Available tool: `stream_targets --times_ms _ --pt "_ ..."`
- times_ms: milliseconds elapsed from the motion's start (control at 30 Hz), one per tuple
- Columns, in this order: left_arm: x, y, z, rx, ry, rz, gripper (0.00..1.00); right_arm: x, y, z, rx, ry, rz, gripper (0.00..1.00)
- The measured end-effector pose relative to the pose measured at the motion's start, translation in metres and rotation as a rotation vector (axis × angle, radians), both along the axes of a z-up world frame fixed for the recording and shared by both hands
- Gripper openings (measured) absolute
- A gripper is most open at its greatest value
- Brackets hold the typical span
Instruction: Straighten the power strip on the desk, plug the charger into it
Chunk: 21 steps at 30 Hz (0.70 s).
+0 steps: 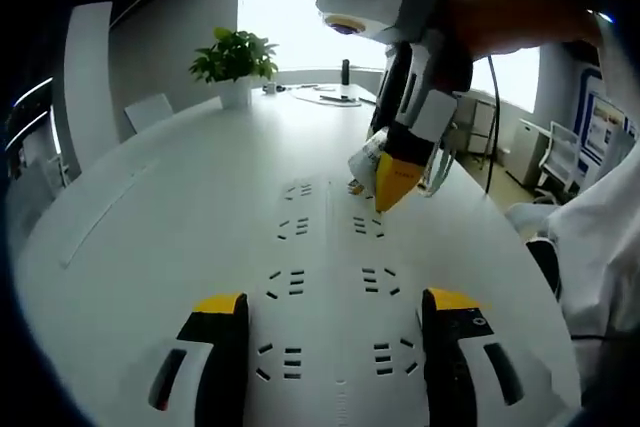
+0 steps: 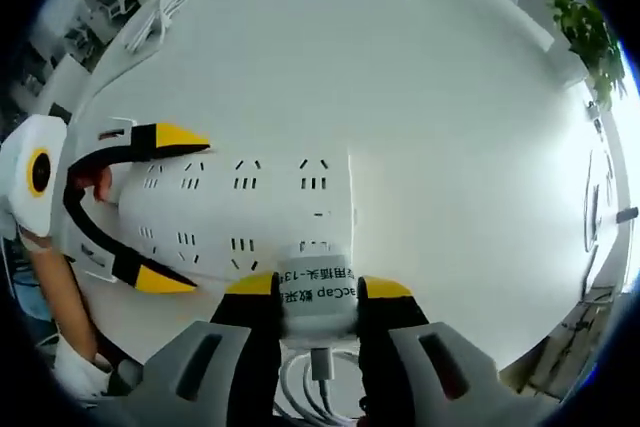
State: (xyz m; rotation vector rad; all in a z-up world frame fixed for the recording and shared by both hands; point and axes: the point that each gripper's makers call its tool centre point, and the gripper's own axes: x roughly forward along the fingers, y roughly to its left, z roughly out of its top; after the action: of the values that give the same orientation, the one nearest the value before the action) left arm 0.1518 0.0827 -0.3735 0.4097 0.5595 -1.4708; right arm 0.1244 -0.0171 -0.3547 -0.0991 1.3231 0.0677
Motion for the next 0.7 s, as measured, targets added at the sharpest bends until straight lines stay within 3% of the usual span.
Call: stream_targets --times_ms 67,100,133,200,233,300,333,367,400,433,700 --pt "-0.001 -0.001 0.0 -0.004 0.004 0.002 0.71 0.022 -0.012 -0.003 0.015 0.012 0.011 0.27" --pt "-0.001 -0.001 0.0 0.0 0.001 0.001 0.71 0.017 -0.009 -0.002 -0.003 -0.036 0.008 0.27" --pt "-0.001 -0.001 0.0 0.004 0.0 0.001 0.71 0.003 -0.002 -0.002 0.011 -0.002 0.005 0.27" --pt "-0.001 -0.001 0.0 0.006 -0.001 0.002 0.71 -0.004 0.004 0.001 0.016 -0.005 -0.013 0.27" --pt "-0.002 -0.001 0.0 0.003 0.0 0.002 0.71 -0.015 0.011 0.002 0.055 0.075 -0.009 0.27" --pt "-0.002 -0.001 0.0 0.0 -0.001 0.002 0.71 -0.003 0.007 0.005 0.096 0.167 -0.011 0.27" --pt "-0.002 -0.001 0.0 0.0 -0.002 0.005 0.71 0.016 0.001 0.005 0.1 0.195 -0.006 0.27" --pt "-0.002 -0.002 0.0 0.0 -0.002 0.006 0.71 0.034 -0.003 0.003 0.061 0.084 0.01 0.27" --pt "-0.001 -0.002 0.0 -0.001 -0.003 0.007 0.71 0.028 0.001 -0.001 0.061 0.094 0.015 0.28" --pt "-0.002 -0.002 0.0 -0.001 -0.002 0.007 0.71 0.028 0.0 0.0 0.037 0.051 0.037 0.28" --pt "-0.002 -0.002 0.001 -0.008 -0.002 0.007 0.71 0.031 -0.001 0.003 0.069 0.003 0.037 0.28"
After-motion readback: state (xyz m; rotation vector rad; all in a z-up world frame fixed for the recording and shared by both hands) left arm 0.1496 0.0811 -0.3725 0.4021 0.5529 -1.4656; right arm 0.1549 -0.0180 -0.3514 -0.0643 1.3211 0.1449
